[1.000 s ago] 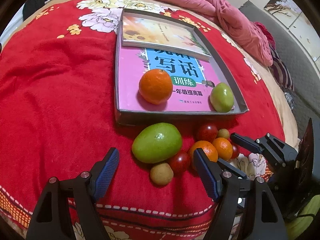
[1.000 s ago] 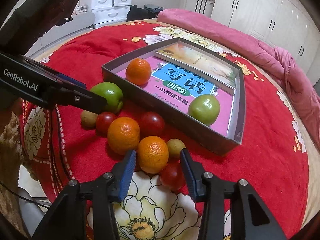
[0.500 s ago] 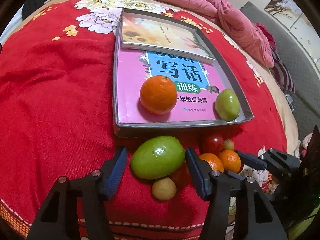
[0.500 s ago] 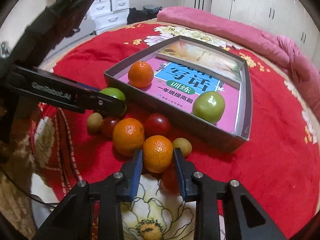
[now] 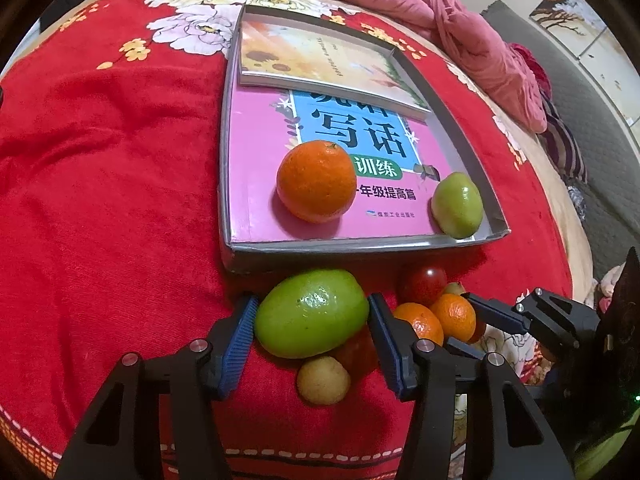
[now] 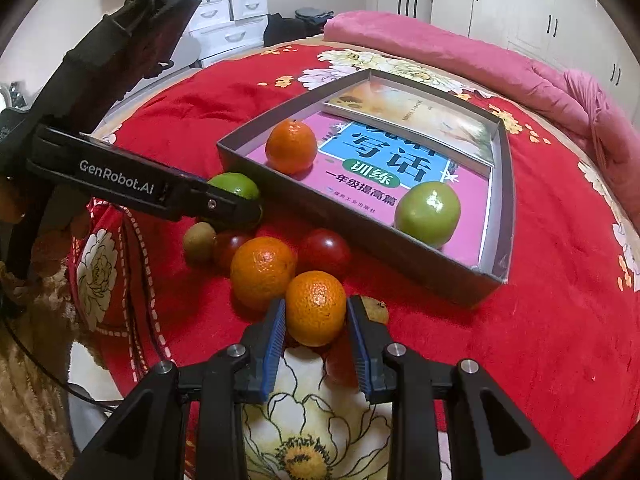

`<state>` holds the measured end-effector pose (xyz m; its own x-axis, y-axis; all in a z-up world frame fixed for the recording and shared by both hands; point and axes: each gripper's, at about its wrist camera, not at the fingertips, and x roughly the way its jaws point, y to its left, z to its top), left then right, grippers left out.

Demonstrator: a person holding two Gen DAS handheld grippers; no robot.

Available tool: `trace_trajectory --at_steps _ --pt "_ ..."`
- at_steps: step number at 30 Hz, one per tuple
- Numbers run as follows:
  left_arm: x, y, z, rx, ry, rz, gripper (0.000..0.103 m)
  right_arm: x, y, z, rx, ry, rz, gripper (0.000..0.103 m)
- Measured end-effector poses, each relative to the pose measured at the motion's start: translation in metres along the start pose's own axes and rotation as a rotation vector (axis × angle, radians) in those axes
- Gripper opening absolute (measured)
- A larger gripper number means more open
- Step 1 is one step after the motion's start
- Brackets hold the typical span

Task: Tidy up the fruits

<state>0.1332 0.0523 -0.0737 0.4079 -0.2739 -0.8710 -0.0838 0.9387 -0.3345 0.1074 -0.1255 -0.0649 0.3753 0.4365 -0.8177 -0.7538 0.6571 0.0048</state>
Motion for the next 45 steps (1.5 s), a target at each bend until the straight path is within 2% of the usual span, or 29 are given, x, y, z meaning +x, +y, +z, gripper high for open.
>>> trace_trajectory --at_steps 7,11,17,26,45 --pt "0.000 -0.001 0.001 0.005 -0.005 0.005 0.057 0.002 0.004 0.002 -0.032 -0.012 -0.027 0.031" --pt "-0.005 0.003 0.000 -0.009 -0.019 -0.021 0.057 -0.004 -0.009 0.003 0.066 -0.025 0.044 0.031" --pt "-0.015 0.008 -0.002 -0.023 -0.043 -0.022 0.057 -0.017 -0.017 0.006 0.124 -0.079 0.085 0.031" --pt "-0.039 0.006 -0.005 -0.033 -0.095 -0.029 0.057 -0.029 -0.026 0.009 0.164 -0.132 0.074 0.031" --pt "-0.073 -0.028 0.007 0.007 -0.185 -0.033 0.057 -0.062 -0.052 0.014 0.237 -0.254 0.012 0.031"
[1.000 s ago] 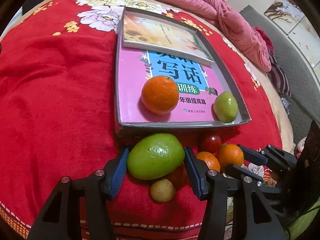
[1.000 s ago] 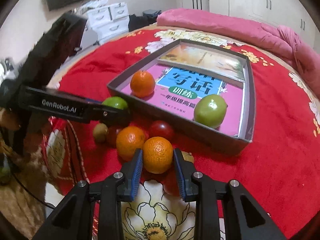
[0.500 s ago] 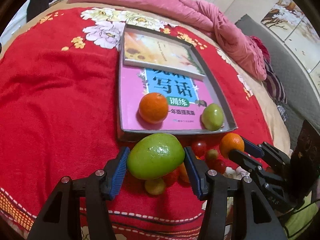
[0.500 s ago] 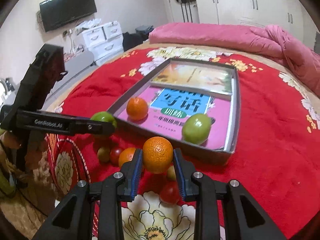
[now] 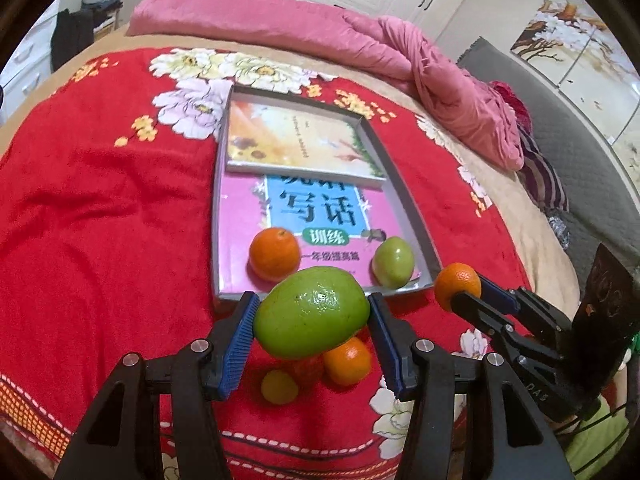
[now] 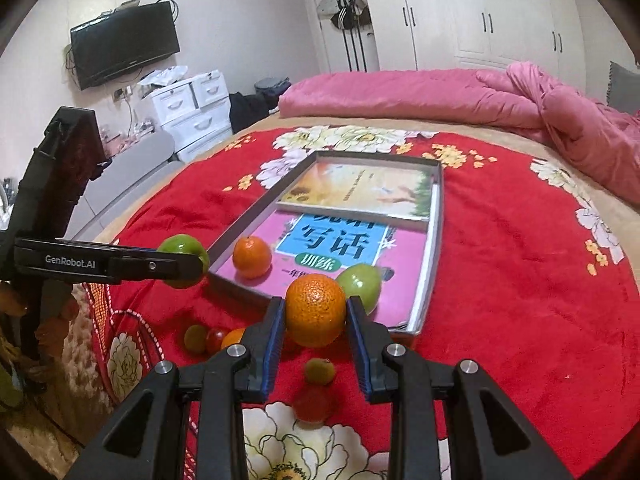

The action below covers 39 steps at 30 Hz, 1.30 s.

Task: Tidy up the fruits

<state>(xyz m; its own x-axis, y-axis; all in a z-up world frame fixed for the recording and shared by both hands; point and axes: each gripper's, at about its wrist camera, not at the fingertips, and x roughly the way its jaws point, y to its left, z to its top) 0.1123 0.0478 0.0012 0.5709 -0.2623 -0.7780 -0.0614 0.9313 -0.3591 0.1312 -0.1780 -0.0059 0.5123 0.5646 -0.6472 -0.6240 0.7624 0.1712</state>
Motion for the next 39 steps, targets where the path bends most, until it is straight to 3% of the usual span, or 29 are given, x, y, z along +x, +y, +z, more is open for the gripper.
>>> trace_trajectory --at_steps 23,39 --pt "-0.003 -0.033 0.023 0.036 -0.044 -0.007 0.057 -0.014 -0.018 0.014 0.024 -0.073 -0.059 0.031" --pt "0.019 -0.043 0.031 0.060 -0.030 0.014 0.057 -0.015 -0.033 0.021 0.058 -0.097 -0.079 0.031"
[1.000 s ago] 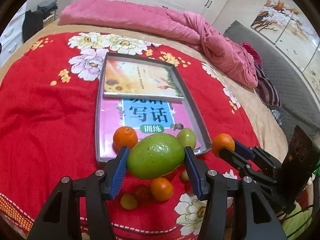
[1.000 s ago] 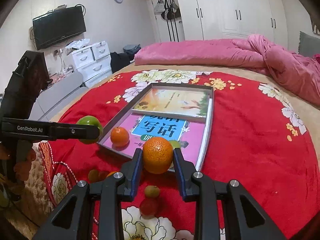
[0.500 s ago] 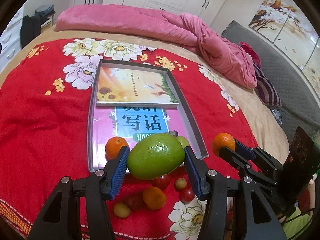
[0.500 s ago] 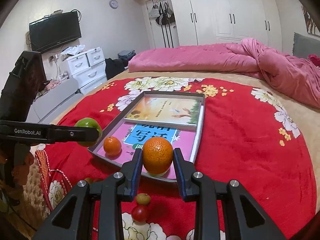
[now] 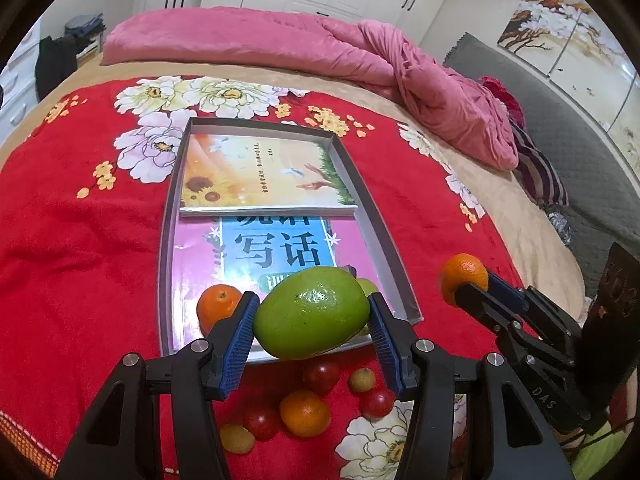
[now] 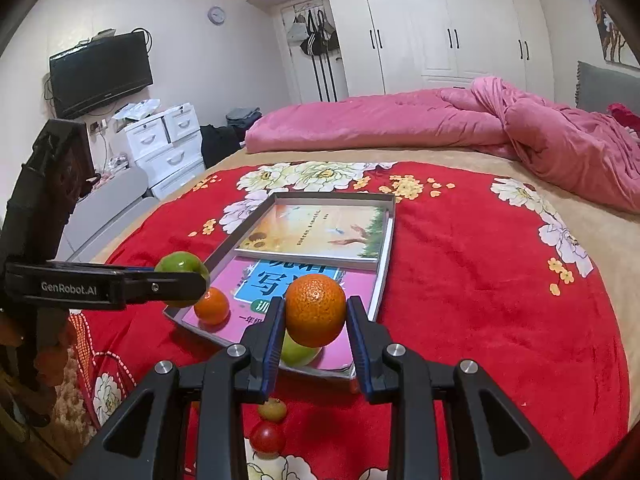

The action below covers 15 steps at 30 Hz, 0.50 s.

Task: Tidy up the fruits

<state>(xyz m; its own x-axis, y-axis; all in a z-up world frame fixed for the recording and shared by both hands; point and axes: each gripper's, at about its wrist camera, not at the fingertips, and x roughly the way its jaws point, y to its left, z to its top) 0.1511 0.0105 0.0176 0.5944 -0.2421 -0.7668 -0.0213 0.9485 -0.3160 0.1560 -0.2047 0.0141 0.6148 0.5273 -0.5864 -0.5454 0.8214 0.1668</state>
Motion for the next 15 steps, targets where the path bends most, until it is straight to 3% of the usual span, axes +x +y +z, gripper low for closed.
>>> trace_trajectory --at_steps 15 --pt "0.034 0.000 0.000 0.025 0.033 0.025 0.057 0.012 -0.005 0.004 -0.014 0.015 -0.021 0.031"
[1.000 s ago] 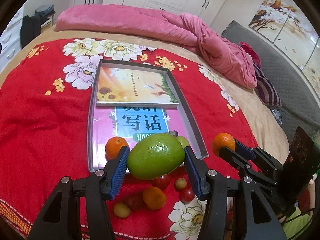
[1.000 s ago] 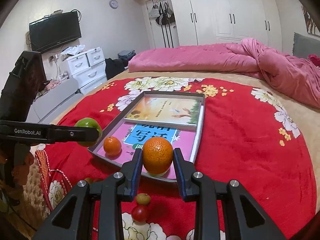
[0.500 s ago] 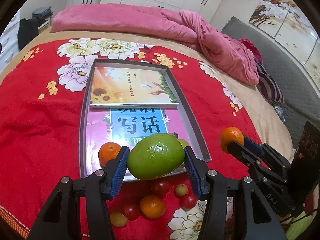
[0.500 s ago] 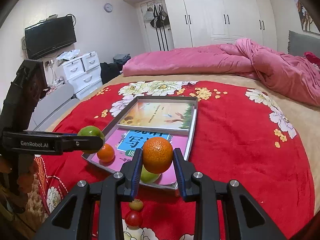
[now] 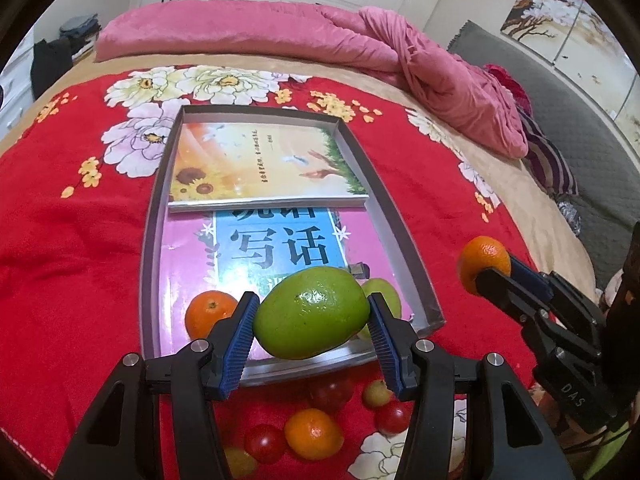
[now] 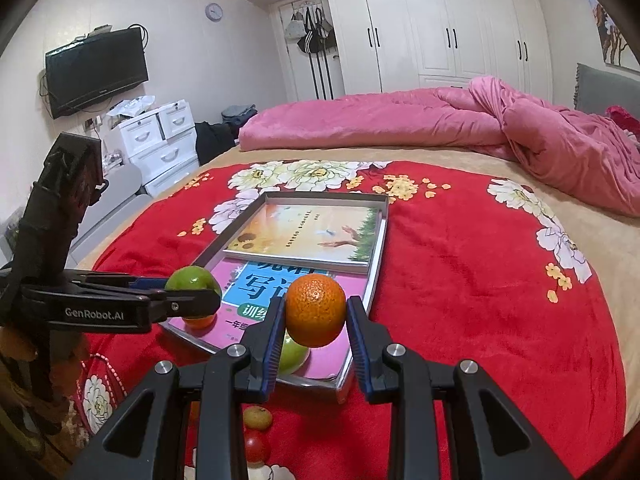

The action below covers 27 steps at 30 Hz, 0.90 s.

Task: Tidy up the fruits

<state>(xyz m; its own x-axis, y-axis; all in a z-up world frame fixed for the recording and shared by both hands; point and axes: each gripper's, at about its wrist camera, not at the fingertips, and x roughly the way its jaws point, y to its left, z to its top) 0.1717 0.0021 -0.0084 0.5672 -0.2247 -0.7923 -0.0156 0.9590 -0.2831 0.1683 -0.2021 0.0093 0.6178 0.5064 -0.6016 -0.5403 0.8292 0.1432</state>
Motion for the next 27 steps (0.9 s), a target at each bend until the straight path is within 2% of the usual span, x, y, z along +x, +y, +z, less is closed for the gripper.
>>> trace_trajectory --at_steps 18,27 --pt "0.027 0.000 -0.005 0.051 0.033 0.033 0.057 0.017 -0.003 0.000 -0.011 0.038 -0.010 0.031" --pt "0.031 -0.005 -0.009 0.095 0.033 0.057 0.057 0.028 0.001 -0.006 -0.037 0.091 -0.031 0.031"
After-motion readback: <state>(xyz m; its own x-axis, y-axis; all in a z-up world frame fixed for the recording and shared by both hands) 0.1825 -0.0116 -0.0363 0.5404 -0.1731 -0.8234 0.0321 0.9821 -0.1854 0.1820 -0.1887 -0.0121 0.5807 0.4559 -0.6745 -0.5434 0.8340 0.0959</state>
